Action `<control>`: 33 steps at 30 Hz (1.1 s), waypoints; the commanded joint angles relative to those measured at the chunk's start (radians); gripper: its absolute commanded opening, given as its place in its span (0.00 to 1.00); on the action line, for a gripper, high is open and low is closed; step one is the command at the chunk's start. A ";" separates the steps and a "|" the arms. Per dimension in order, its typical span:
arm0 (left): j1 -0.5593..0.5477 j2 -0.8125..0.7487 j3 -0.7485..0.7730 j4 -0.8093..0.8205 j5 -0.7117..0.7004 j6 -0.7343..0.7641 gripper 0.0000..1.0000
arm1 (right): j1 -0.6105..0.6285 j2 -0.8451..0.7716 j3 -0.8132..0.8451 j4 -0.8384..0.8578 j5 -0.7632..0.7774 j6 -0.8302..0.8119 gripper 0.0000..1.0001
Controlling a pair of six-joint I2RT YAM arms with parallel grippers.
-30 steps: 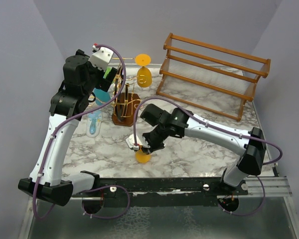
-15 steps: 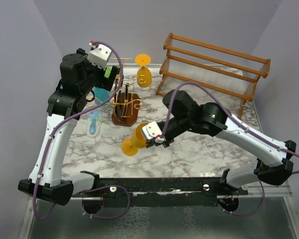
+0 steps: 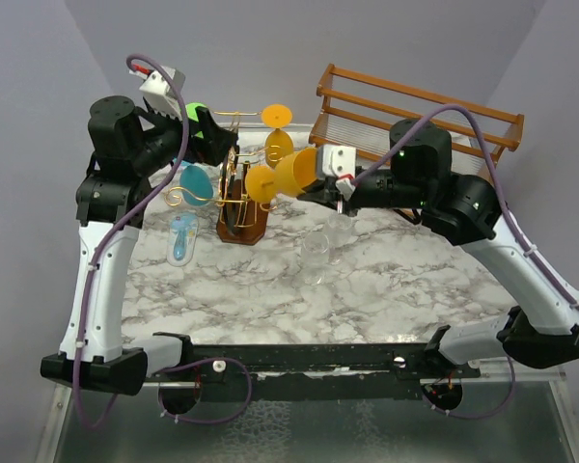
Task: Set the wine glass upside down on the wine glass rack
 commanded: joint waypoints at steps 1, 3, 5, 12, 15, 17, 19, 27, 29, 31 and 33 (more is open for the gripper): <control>0.009 0.024 0.020 0.131 0.223 -0.265 0.88 | -0.010 0.017 0.030 0.134 0.233 0.099 0.02; 0.010 0.040 -0.002 0.184 0.276 -0.338 0.85 | -0.009 0.026 0.039 0.162 0.280 0.106 0.02; 0.010 0.058 -0.027 0.233 0.310 -0.397 0.82 | -0.010 0.032 0.049 0.187 0.312 0.114 0.02; 0.010 0.108 -0.076 0.316 0.386 -0.487 0.70 | -0.010 0.030 0.060 0.221 0.374 0.146 0.02; 0.010 0.120 -0.100 0.357 0.423 -0.522 0.64 | -0.009 0.027 0.063 0.227 0.381 0.168 0.02; 0.010 0.128 -0.118 0.390 0.451 -0.547 0.61 | -0.009 0.027 0.065 0.229 0.381 0.176 0.02; 0.008 0.135 -0.134 0.430 0.491 -0.580 0.59 | -0.009 0.029 0.067 0.227 0.376 0.181 0.02; 0.003 0.157 -0.165 0.480 0.527 -0.608 0.53 | -0.009 0.038 0.081 0.217 0.343 0.203 0.02; -0.001 0.161 -0.166 0.489 0.533 -0.611 0.50 | -0.010 0.042 0.087 0.214 0.333 0.204 0.02; -0.004 0.164 -0.167 0.494 0.537 -0.614 0.45 | -0.010 0.046 0.093 0.210 0.323 0.206 0.02; -0.006 0.165 -0.170 0.502 0.543 -0.616 0.41 | -0.010 0.050 0.095 0.209 0.319 0.207 0.02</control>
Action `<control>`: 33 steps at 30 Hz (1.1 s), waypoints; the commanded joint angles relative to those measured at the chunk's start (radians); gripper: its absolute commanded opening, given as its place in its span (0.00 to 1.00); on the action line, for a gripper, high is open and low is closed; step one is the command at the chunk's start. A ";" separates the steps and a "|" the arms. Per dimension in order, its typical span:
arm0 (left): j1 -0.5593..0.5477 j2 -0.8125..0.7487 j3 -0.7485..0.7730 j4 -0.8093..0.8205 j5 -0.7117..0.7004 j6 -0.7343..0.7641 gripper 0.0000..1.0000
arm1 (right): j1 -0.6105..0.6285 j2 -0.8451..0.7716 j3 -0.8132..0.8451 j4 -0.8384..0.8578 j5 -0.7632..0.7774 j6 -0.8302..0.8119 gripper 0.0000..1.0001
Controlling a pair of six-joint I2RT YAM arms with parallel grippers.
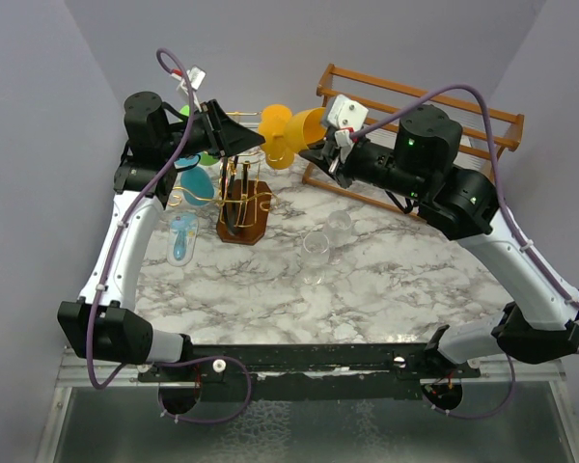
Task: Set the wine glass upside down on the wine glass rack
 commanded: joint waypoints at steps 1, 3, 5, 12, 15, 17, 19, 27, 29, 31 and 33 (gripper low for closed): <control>-0.009 0.006 -0.011 0.064 0.049 -0.020 0.39 | -0.003 0.008 0.036 0.023 -0.025 0.017 0.02; -0.010 0.008 -0.017 0.073 0.053 -0.026 0.34 | -0.002 0.011 0.037 0.022 -0.032 0.018 0.02; -0.012 0.010 -0.018 0.078 0.056 -0.028 0.30 | -0.002 0.012 0.038 0.020 -0.042 0.018 0.02; -0.014 0.006 -0.021 0.097 0.060 -0.026 0.15 | -0.003 0.015 0.031 0.022 -0.045 0.017 0.02; -0.014 0.002 -0.017 0.089 0.056 -0.012 0.01 | -0.003 0.009 0.014 0.029 -0.034 0.009 0.02; -0.014 0.003 -0.007 0.071 0.051 0.001 0.00 | -0.003 0.004 0.000 0.035 -0.025 0.003 0.06; -0.014 0.003 0.006 0.044 0.038 0.023 0.00 | -0.003 -0.001 -0.014 0.039 -0.016 -0.002 0.13; 0.005 -0.022 0.069 -0.109 -0.085 0.181 0.00 | -0.014 -0.044 -0.064 0.032 -0.009 -0.029 0.71; 0.014 -0.025 0.076 -0.127 -0.109 0.201 0.00 | -0.018 -0.061 -0.072 0.024 -0.011 -0.040 0.90; 0.018 -0.029 0.099 -0.169 -0.158 0.250 0.00 | -0.024 -0.082 -0.089 0.021 -0.010 -0.051 0.94; 0.018 -0.029 0.137 -0.227 -0.230 0.324 0.00 | -0.036 -0.107 -0.107 0.017 -0.009 -0.064 0.95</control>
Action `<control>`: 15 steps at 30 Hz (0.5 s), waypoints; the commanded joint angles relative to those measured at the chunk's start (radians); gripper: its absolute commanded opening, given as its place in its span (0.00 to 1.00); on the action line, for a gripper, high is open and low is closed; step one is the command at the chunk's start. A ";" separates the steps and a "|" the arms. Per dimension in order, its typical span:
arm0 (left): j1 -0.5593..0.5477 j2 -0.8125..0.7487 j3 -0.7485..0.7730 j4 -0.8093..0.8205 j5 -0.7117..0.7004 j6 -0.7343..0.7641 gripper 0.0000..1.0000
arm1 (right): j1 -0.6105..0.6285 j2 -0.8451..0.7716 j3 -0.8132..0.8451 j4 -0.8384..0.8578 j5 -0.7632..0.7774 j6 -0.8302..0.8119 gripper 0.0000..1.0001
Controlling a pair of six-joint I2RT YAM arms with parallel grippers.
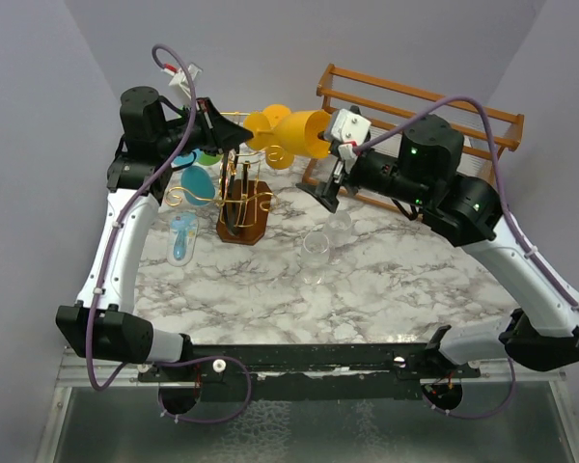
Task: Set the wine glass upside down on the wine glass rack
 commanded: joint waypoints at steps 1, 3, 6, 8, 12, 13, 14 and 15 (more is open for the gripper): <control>0.009 -0.030 0.099 -0.130 -0.184 0.183 0.00 | -0.031 -0.084 -0.033 0.007 0.009 -0.034 0.96; 0.007 -0.025 0.137 -0.183 -0.266 0.253 0.00 | -0.061 -0.114 -0.058 0.002 -0.007 -0.047 0.96; -0.002 -0.021 0.168 -0.219 -0.354 0.334 0.00 | -0.124 -0.163 -0.102 -0.011 -0.051 -0.057 0.96; -0.033 -0.017 0.191 -0.244 -0.438 0.399 0.00 | -0.184 -0.195 -0.140 -0.003 -0.072 -0.050 0.96; -0.150 0.005 0.242 -0.307 -0.641 0.592 0.00 | -0.316 -0.255 -0.249 0.047 -0.095 -0.018 0.96; -0.179 0.009 0.250 -0.318 -0.697 0.638 0.00 | -0.350 -0.269 -0.280 0.064 -0.105 -0.005 0.96; -0.208 0.013 0.255 -0.325 -0.743 0.684 0.00 | -0.378 -0.283 -0.318 0.084 -0.120 0.005 0.96; -0.234 0.014 0.258 -0.328 -0.782 0.728 0.00 | -0.400 -0.293 -0.355 0.099 -0.127 0.011 0.96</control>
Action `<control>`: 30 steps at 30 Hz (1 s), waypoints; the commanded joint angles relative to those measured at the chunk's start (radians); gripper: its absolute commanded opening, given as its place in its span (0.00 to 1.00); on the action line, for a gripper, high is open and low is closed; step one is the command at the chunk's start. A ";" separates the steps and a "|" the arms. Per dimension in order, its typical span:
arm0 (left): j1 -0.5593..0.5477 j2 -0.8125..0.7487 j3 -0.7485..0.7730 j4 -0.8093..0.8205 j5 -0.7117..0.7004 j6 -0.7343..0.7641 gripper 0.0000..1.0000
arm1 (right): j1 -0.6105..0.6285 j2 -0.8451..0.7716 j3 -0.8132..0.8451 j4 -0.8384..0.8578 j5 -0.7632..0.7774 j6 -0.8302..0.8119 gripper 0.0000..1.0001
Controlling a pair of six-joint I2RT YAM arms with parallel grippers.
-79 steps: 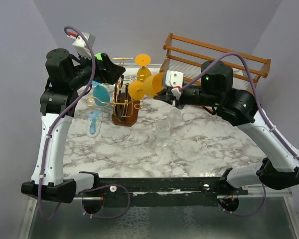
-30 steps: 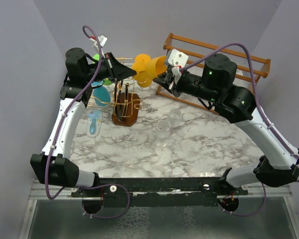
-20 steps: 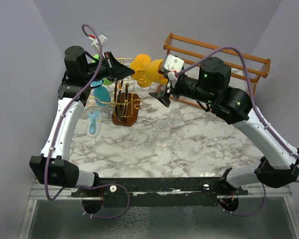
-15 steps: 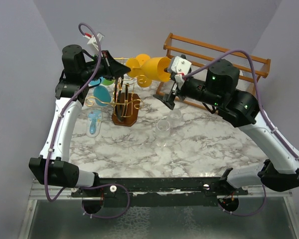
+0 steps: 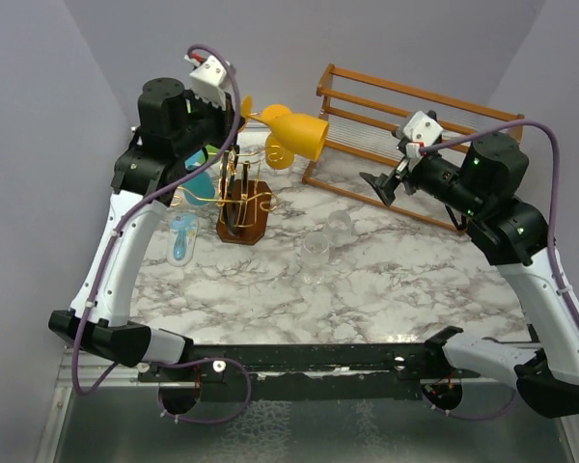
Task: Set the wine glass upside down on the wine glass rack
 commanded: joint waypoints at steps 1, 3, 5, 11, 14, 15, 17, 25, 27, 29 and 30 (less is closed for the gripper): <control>-0.117 0.011 0.047 -0.055 -0.296 0.289 0.00 | -0.106 -0.039 -0.134 0.084 -0.067 0.050 0.96; -0.163 0.016 0.046 -0.058 -0.352 0.370 0.00 | -0.152 -0.038 -0.181 0.103 -0.057 0.069 0.96; -0.214 0.024 0.045 -0.065 -0.406 0.448 0.00 | -0.193 -0.035 -0.233 0.133 -0.032 0.083 0.96; -0.344 0.064 0.011 -0.054 -0.565 0.627 0.00 | -0.313 -0.003 -0.349 0.227 -0.027 0.120 0.96; -0.396 0.086 -0.014 -0.038 -0.640 0.685 0.00 | -0.345 0.006 -0.413 0.272 -0.062 0.138 0.96; -0.409 0.092 -0.020 -0.037 -0.656 0.699 0.00 | -0.351 0.007 -0.432 0.284 -0.073 0.136 0.96; -0.436 0.098 -0.039 -0.037 -0.672 0.739 0.00 | -0.358 0.009 -0.452 0.288 -0.070 0.126 0.96; -0.496 0.095 -0.122 -0.022 -0.751 0.863 0.00 | -0.382 -0.005 -0.497 0.299 -0.095 0.124 0.96; -0.503 0.092 -0.139 -0.019 -0.770 0.886 0.00 | -0.385 -0.003 -0.501 0.301 -0.095 0.123 0.96; -0.508 0.087 -0.155 -0.019 -0.785 0.906 0.00 | -0.386 -0.002 -0.505 0.303 -0.095 0.120 0.96; -0.508 0.086 -0.162 -0.019 -0.793 0.916 0.00 | -0.388 -0.003 -0.507 0.304 -0.094 0.118 0.96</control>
